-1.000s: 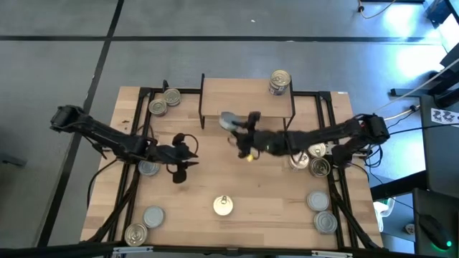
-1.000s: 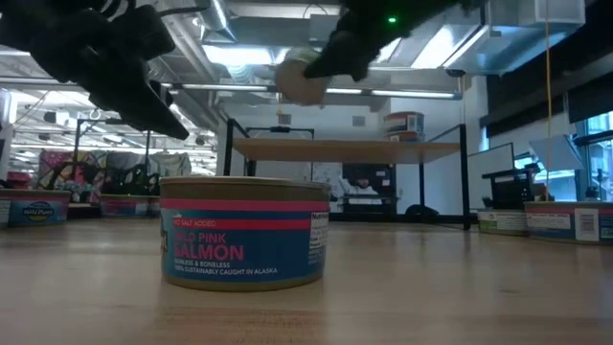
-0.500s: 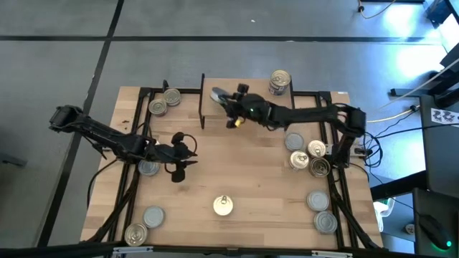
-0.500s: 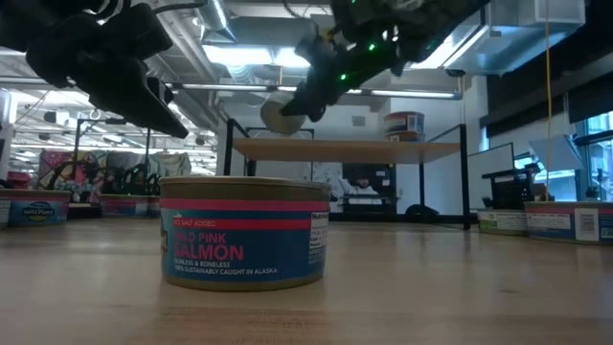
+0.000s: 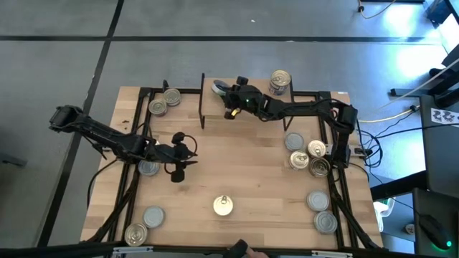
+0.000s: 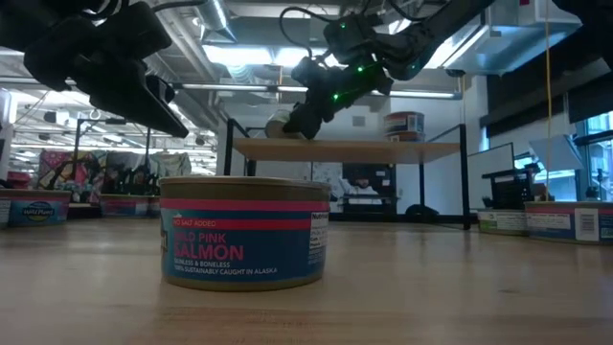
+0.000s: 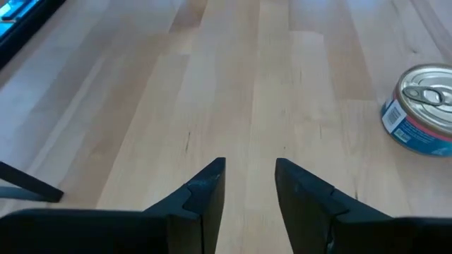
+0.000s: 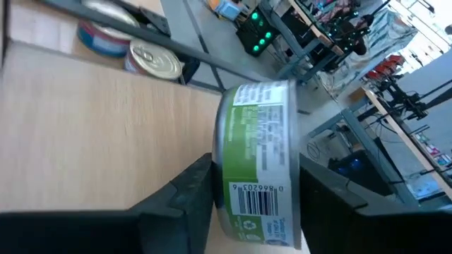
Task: Stack canned seafood by type on shelf
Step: Put the green white tuna can on the shelf
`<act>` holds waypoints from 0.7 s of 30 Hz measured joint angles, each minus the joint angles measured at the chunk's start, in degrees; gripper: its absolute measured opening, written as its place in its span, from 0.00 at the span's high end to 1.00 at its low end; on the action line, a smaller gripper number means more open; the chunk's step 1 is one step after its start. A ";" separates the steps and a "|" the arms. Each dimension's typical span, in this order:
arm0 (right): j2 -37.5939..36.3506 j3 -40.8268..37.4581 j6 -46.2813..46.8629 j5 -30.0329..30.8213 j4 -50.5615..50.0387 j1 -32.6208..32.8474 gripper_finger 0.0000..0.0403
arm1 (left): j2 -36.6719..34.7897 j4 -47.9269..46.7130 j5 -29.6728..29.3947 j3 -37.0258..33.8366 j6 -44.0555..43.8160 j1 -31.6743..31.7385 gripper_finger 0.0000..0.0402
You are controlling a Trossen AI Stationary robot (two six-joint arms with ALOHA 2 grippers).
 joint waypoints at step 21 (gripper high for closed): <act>-2.85 2.05 9.39 6.97 -9.77 3.88 0.24 | 0.00 -0.39 0.03 0.00 0.82 0.00 0.69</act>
